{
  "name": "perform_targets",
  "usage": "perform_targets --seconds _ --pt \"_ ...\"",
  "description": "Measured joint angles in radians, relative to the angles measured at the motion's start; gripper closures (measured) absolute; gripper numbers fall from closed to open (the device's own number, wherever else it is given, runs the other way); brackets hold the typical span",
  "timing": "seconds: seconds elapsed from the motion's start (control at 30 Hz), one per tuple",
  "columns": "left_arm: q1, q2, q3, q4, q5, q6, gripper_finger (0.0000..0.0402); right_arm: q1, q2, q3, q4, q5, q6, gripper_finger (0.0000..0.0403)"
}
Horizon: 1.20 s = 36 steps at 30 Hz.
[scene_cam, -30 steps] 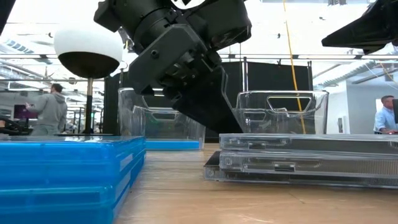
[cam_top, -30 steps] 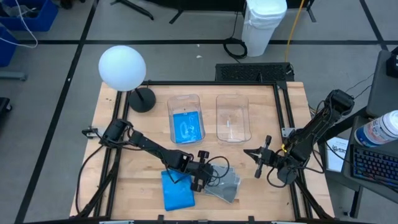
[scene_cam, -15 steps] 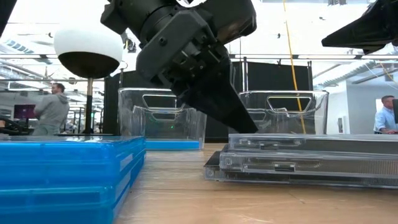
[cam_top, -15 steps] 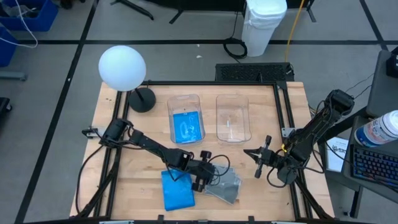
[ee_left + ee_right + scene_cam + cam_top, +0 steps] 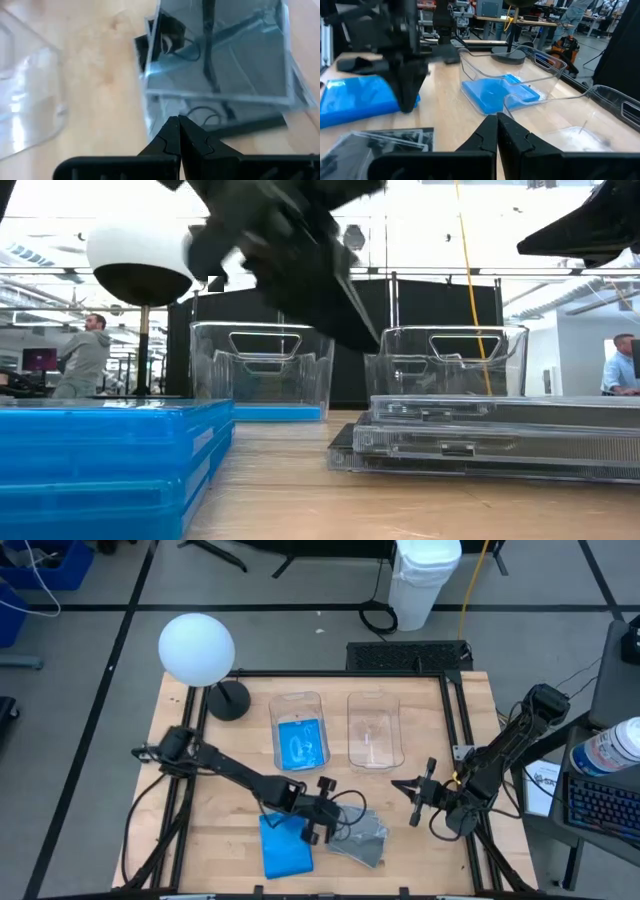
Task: Pick & place jewel cases by type
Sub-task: Put the black cd case into the right transparent bin
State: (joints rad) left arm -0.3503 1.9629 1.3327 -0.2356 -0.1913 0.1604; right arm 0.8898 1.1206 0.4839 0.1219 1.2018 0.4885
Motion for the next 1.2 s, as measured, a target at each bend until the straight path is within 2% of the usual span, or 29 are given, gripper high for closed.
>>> perform_targets --seconds 0.13,0.27,0.33,0.47,0.53,0.63,0.7,0.8,0.9,0.97,1.07,1.2 --pt "-0.006 -0.150 -0.053 -0.094 -0.038 0.043 0.0401 0.000 0.000 0.000 0.049 -0.021 -0.004 0.0403" --pt "-0.004 -0.386 -0.245 -0.066 -0.070 0.045 0.0401 -0.001 0.000 0.000 0.082 -0.120 -0.004 0.0403" --pt "-0.002 -0.519 -0.394 0.035 -0.060 0.038 0.0401 -0.001 0.000 0.000 0.106 -0.131 -0.005 0.0403" --pt "-0.006 -0.763 -0.685 0.292 0.037 0.008 0.0401 -0.001 0.000 0.000 0.169 -0.144 -0.053 0.0403" --pt "-0.016 -0.844 -0.788 0.362 0.022 -0.026 0.0401 -0.014 0.000 0.000 0.192 -0.215 -0.082 0.0403" --pt "-0.031 -0.911 -0.868 0.384 -0.066 -0.057 0.0401 -0.056 0.006 0.000 0.210 -0.347 -0.093 0.0403" --pt "-0.037 -0.927 -0.903 0.404 -0.099 -0.059 0.0401 -0.087 0.006 0.000 0.211 -0.369 -0.069 0.0403" --pt "-0.038 -0.930 -0.925 0.425 -0.096 -0.064 0.0401 -0.132 -0.001 0.000 0.235 -0.387 -0.006 0.0397" --pt "-0.038 -0.930 -0.931 0.424 -0.099 -0.082 0.0397 -0.161 -0.009 0.048 0.243 -0.513 0.023 0.0376" --pt "-0.038 -0.930 -0.931 0.417 -0.099 -0.088 0.0394 -0.144 0.022 0.138 0.185 -0.541 0.020 0.0357" --pt "-0.038 -0.930 -0.931 0.393 -0.098 -0.092 0.0391 -0.087 0.117 0.336 -0.077 -0.465 0.047 0.0339" --pt "-0.038 -0.930 -0.931 0.369 -0.098 -0.089 0.0398 -0.032 0.285 0.647 -0.499 -0.417 0.277 0.0338"
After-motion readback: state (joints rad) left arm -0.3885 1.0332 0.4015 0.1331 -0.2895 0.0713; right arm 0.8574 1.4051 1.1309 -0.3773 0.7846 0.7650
